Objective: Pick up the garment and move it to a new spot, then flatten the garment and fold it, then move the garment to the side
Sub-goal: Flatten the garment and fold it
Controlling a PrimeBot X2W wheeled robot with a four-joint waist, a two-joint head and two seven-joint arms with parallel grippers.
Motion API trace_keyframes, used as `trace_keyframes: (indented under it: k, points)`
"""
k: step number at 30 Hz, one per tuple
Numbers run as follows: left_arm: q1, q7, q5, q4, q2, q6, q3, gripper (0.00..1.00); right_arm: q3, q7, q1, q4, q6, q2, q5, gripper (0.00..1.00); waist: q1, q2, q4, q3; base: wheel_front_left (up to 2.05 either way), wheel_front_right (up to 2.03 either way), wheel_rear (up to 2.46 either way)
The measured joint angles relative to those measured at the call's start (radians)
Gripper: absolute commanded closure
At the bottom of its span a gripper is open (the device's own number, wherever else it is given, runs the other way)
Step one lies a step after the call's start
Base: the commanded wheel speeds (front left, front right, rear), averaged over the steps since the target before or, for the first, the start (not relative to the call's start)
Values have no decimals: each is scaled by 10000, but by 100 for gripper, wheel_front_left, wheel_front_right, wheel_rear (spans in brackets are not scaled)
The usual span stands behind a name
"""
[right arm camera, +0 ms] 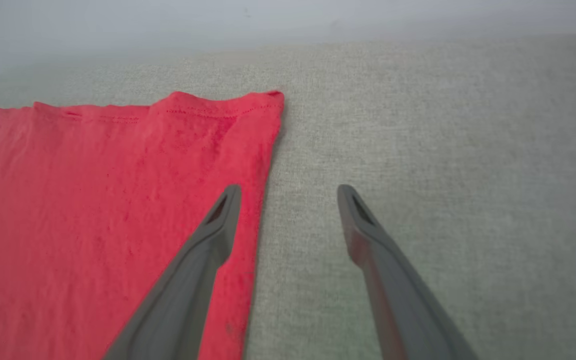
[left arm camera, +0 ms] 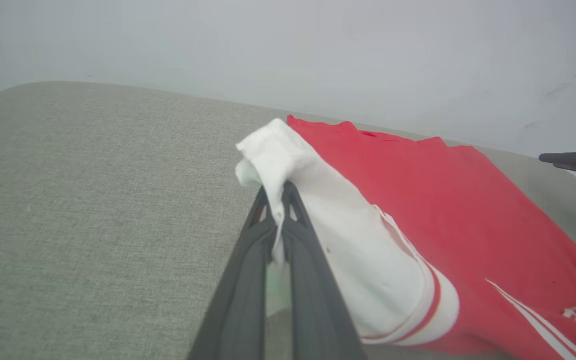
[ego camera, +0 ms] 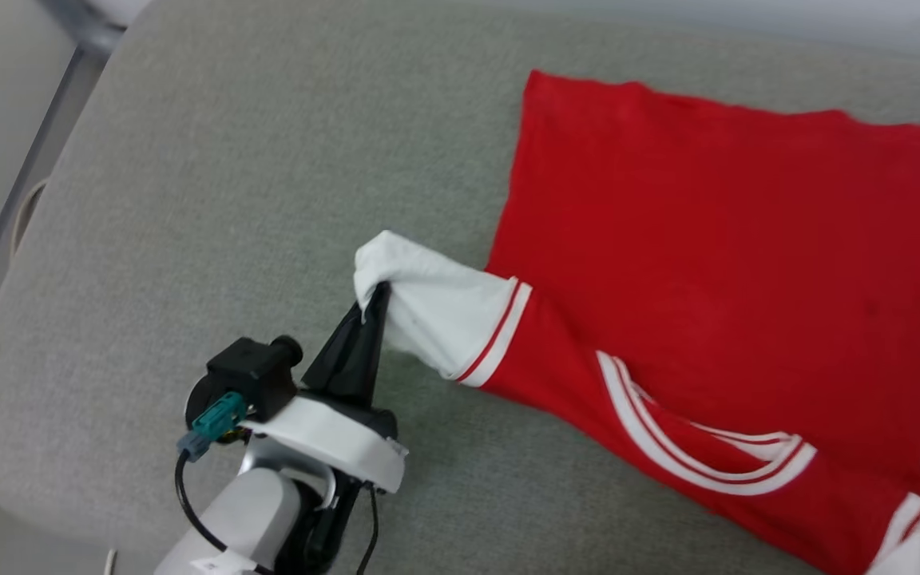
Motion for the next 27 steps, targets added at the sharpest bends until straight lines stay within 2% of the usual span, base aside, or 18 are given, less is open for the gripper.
trace_keyframes:
  k: [7, 11, 15, 16, 17, 18, 27]
  points:
    - [-477, -15, 401, -408, -520, -249, -94, 100, -56, 1325, -1959, 732, 0, -667, -640, 0, 0, 0, 869, 1124, 0, 0, 0]
    - [-547, -17, 556, -353, -732, -408, -63, 100, 61, 1720, -2414, 1074, 0, -690, -817, 0, 0, 0, 1267, 1657, 0, 0, 0]
    - [-549, -19, 681, -311, -918, -523, 84, 100, 232, 2623, -2568, 1342, -4, -803, -803, 0, -3, -1, 1488, 1962, 0, 0, 0]
    - [-549, -27, 734, -307, -955, -539, 115, 100, 238, 2859, -2641, 1398, -2, -846, -788, 47, -3, 0, 1508, 1998, 0, 0, 0]
    - [-549, -29, 761, -291, -974, -591, 161, 100, 219, 3043, -2676, 1459, -2, -863, -775, 82, -3, 0, 1512, 2011, 0, 0, 0]
    - [-548, -29, 794, -263, -986, -614, 197, 100, 171, 3187, -2679, 1498, -2, -867, -748, 100, -3, -1, 1507, 2003, 0, 0, 0]
    - [-328, -29, 909, 163, -1034, -744, 558, 100, -194, 3156, -2201, 1473, 8, -788, -535, 100, -3, 0, 1285, 1454, 0, 0, 0]
